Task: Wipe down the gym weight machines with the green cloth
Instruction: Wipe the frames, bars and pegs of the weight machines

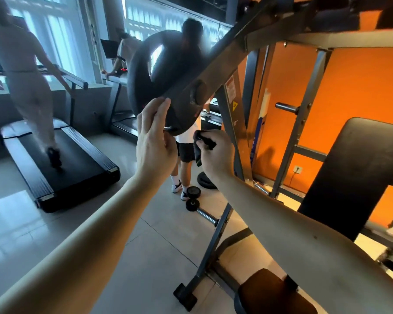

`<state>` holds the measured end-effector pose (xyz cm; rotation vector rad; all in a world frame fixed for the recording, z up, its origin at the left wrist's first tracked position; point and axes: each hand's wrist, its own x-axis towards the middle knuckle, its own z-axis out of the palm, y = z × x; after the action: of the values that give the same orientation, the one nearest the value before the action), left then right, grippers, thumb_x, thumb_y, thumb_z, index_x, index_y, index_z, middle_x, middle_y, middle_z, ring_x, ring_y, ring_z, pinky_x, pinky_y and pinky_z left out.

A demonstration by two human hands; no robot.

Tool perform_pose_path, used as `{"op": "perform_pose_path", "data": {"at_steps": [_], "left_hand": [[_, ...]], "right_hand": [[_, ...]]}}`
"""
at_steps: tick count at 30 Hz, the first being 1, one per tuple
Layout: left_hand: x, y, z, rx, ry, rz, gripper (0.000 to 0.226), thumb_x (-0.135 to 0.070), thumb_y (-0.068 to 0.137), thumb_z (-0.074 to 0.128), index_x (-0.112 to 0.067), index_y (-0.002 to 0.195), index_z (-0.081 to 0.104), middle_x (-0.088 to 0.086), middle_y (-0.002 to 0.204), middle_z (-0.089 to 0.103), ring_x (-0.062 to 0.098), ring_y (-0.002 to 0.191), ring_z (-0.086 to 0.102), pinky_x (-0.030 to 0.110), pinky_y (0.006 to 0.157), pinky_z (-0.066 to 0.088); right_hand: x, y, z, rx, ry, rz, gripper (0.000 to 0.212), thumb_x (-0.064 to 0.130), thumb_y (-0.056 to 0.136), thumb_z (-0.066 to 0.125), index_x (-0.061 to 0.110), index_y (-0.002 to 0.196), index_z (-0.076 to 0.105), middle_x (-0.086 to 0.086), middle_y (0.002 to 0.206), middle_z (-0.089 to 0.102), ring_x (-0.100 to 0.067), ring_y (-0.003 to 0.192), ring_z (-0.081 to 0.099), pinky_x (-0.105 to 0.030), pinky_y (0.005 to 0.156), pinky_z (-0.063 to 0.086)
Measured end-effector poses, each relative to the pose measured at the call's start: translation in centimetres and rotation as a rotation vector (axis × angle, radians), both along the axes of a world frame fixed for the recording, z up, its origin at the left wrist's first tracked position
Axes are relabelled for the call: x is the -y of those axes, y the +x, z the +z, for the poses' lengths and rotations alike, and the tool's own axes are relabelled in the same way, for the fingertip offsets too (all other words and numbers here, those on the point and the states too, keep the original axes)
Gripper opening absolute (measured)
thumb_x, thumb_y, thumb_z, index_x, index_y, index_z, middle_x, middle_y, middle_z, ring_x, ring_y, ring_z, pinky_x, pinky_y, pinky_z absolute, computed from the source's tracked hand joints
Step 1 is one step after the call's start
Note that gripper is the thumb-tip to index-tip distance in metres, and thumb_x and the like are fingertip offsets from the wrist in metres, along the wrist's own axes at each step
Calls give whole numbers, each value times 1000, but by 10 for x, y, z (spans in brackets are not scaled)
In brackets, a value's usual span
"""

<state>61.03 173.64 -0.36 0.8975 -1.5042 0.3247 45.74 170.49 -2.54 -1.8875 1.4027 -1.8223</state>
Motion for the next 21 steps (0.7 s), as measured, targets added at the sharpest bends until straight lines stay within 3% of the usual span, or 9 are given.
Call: {"op": "perform_pose_path", "data": {"at_steps": [4,8,10,12,16,19,21], "left_hand": [[-10,-31,-49,16,134,-49,65,1,82,59,-3,145,44,16,147,38,30,137,37,50,113,37],[-11,-80,-106,-18,595,-366,37,-17,94,59,-23,131,54,-4,126,52,11,112,54,44,93,54],[-9,-112,-124,57,801,-509,38,-12,92,57,-27,126,55,-5,116,60,7,97,62,44,85,58],[-8,-147,-136,211,912,-641,50,-2,90,58,-25,134,51,-6,117,58,5,95,63,40,84,59],[-5,-227,-145,394,924,-828,57,-3,93,64,-24,143,47,-6,125,58,4,94,64,18,72,55],[1,-284,-147,500,874,-911,51,-15,93,71,-28,138,52,-13,120,55,4,94,65,18,71,55],[3,-323,-144,564,841,-941,33,-22,94,71,-32,123,58,-21,109,52,0,93,63,16,69,54]], "right_hand": [[-30,-40,-21,132,153,25,16,19,95,70,17,111,72,2,108,71,-8,102,65,-20,89,52],[-67,-93,-52,220,345,-21,10,25,97,67,19,105,70,2,100,70,-11,95,65,-11,67,44],[-81,-121,-72,245,415,-56,6,24,96,70,25,101,72,7,97,71,-5,92,66,-11,68,44],[-91,-153,-90,291,515,-106,7,21,94,71,23,100,74,6,96,72,-3,90,66,-16,73,46],[-111,-224,-109,485,646,-210,8,25,92,72,20,96,77,-6,97,74,-26,100,68,-47,94,54],[-128,-275,-116,592,653,-305,9,30,92,72,23,92,78,-5,99,76,-27,103,68,-53,101,52],[-136,-309,-119,682,628,-371,14,35,90,73,24,96,77,-4,102,76,-27,104,69,-54,102,52]]}}
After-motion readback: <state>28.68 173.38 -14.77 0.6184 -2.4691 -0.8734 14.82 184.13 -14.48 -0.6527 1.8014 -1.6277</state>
